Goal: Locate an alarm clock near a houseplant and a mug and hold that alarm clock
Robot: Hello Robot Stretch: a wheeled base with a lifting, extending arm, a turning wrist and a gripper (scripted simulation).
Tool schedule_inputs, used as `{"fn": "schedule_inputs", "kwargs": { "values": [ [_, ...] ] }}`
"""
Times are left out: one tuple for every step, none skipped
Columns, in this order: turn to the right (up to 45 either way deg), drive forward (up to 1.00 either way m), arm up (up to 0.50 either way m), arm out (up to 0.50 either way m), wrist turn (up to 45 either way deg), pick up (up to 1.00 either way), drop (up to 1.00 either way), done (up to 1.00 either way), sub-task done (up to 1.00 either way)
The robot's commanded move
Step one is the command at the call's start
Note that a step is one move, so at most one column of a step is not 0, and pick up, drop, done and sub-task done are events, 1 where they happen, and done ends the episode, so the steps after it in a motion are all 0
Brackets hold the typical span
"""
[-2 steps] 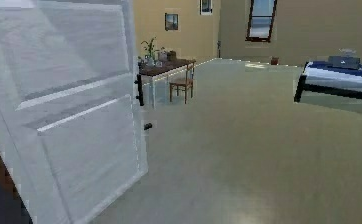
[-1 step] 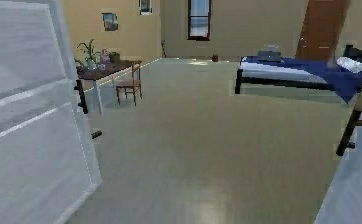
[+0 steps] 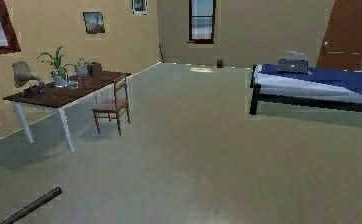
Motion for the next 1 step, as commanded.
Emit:
{"fn": "schedule_inputs", "kwargs": {
  "values": [
    [0.0, 0.55, 0.0, 0.0, 0.0, 0.0, 0.0, 0.0, 0.0]
  ]
}}
